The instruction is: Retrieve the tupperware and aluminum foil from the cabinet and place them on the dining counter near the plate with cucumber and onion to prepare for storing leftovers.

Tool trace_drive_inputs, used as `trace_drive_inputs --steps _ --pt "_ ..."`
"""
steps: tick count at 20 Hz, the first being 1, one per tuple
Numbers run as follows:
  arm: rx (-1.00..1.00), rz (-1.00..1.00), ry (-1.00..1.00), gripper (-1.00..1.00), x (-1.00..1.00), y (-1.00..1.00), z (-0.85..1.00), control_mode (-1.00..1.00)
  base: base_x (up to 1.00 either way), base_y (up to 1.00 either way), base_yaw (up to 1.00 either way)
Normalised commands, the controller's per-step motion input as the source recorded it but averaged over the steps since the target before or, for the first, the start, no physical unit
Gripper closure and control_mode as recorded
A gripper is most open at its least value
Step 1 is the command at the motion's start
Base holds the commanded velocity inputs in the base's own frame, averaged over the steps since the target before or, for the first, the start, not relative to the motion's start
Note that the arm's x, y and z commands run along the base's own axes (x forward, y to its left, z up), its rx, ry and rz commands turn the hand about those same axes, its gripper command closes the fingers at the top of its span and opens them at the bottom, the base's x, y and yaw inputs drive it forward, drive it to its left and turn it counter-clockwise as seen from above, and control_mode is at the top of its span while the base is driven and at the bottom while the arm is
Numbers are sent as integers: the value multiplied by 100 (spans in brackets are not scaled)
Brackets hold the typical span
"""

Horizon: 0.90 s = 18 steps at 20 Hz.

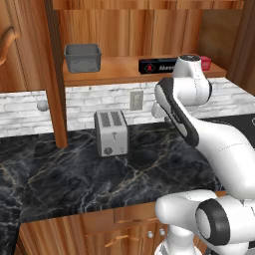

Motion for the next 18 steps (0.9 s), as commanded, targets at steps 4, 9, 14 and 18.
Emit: trace_drive_inputs --steps 4,9,14,18 --pt "-12 9 1 -100 -3 1 22 -100 0 0 0" --pt "-45 44 -21 -100 -7 5 95 -100 0 0 0" --pt "-56 46 -9 -100 0 36 91 -100 0 0 0" --pt "-54 44 -1 -100 0 58 53 -100 0 0 0"
